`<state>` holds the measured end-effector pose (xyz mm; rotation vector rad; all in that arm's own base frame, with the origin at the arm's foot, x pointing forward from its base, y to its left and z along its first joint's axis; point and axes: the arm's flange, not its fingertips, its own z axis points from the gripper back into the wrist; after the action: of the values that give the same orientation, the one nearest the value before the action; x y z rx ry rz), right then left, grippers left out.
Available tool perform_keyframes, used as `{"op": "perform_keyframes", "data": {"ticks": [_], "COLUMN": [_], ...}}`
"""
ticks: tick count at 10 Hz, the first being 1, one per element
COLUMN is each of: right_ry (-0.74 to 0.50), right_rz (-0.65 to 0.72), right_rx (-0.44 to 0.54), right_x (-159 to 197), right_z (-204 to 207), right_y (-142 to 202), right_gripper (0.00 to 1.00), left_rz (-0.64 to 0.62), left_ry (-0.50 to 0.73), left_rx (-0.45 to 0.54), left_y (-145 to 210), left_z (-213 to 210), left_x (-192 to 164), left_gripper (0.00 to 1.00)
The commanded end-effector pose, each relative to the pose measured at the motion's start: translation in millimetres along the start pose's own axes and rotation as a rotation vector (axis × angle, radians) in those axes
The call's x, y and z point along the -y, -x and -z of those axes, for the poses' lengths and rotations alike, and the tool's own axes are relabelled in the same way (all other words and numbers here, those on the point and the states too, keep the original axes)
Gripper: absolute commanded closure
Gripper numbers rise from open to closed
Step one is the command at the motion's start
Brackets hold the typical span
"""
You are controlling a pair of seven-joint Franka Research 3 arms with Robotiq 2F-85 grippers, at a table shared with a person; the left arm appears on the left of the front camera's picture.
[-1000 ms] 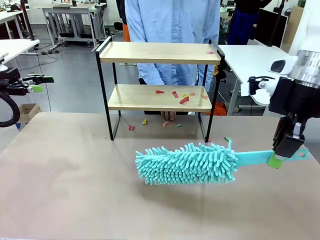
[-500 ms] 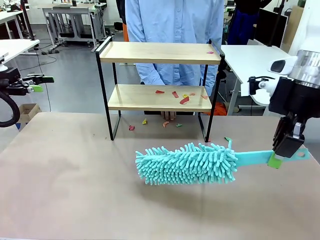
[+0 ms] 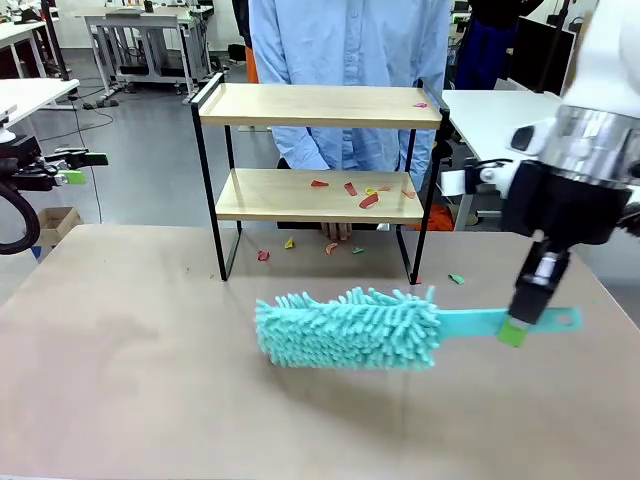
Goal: Clean the shelf.
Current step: Clean the specific section of the Shelf indicated by the human with the Duster.
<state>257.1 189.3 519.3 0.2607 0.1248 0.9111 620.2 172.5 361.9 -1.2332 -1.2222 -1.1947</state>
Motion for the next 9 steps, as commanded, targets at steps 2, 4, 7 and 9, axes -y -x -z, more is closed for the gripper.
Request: {"op": "perform_keyframes", "data": {"ticks": [2,4,7,9], "right_ry": [0.024,0.07,-0.054,0.09], "right_rz": [0.284,0.462,0.505,0.513], "right_rx": [0.107,0.115,0.192,0.147], "right_x": [-53.5,-76.1,-85.1,-85.0], "right_z": [11.7,27.0,29.6,40.2], "right_y": [-40.3,-62.8,-86.2,-68.8], "right_gripper": [0.87,0.87,0.87,0.87], "left_rz": [0.007,0.007,0.007,0.007], "left_ry": [-0.001,-0.001,-0.001,-0.001], "left_rx": [0.002,0.002,0.002,0.002], "left_y": [-3.1,-3.1,-3.1,-3.1], "left_z": [0.1,0.1,0.1,0.1], "left_x": [2.2,2.2,2.2,2.2], "left_gripper": [0.0,0.0,0.0,0.0]}}
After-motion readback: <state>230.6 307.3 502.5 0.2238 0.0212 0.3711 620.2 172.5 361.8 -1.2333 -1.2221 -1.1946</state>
